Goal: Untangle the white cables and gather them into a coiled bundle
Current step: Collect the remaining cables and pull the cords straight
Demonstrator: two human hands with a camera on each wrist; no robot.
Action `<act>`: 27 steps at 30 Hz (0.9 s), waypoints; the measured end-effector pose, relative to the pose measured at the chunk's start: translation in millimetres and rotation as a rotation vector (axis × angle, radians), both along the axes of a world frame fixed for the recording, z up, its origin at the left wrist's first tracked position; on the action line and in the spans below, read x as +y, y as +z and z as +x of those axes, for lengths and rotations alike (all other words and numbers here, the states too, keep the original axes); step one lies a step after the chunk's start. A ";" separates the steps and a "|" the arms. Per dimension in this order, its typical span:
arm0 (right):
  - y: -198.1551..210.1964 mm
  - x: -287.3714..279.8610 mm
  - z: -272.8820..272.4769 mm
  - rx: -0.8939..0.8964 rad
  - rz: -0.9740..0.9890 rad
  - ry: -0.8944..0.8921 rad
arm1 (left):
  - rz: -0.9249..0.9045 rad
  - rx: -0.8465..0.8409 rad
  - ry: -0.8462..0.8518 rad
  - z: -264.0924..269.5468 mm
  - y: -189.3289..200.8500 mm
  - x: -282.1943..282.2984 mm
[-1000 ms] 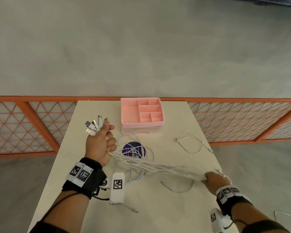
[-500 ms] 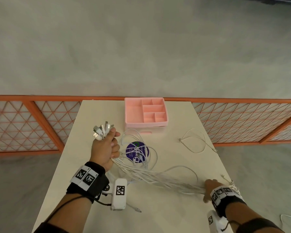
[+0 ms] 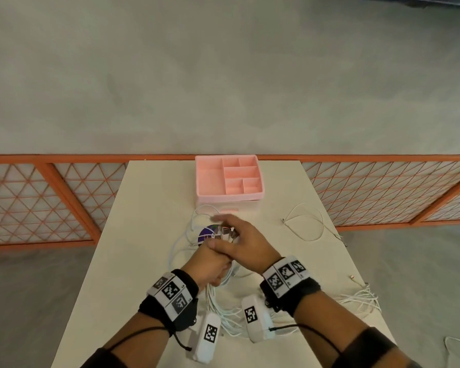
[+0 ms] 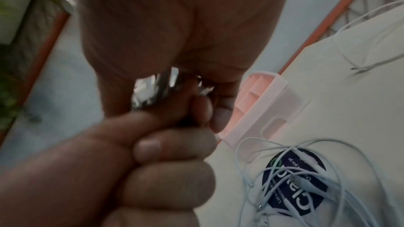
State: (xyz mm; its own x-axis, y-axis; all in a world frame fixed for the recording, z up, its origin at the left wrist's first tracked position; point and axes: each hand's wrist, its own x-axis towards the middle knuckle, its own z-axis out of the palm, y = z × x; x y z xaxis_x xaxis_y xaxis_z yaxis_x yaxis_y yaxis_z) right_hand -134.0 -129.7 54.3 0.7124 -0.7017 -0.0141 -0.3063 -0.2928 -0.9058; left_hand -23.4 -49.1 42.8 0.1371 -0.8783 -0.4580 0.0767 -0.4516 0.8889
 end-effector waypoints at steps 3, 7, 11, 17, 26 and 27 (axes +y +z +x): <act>-5.1 0.2 6.6 0.041 -0.086 -0.071 | -0.040 0.006 0.004 0.4 -0.9 1.8; -12.2 -4.0 5.3 0.004 -0.094 -0.212 | -0.132 0.041 -0.055 3.2 -2.9 4.0; -23.8 -7.9 5.2 0.067 -0.006 -0.253 | -0.150 -0.007 -0.111 1.8 -17.3 7.2; -45.3 3.3 12.6 0.251 0.032 -0.222 | -0.102 -0.269 -0.281 7.4 -36.1 19.0; -59.0 26.6 22.8 0.288 -0.049 -0.102 | -0.002 -0.339 -0.376 20.6 -51.4 27.0; -58.0 26.4 23.8 0.273 -0.052 -0.101 | -0.007 -0.325 -0.355 21.6 -52.8 26.5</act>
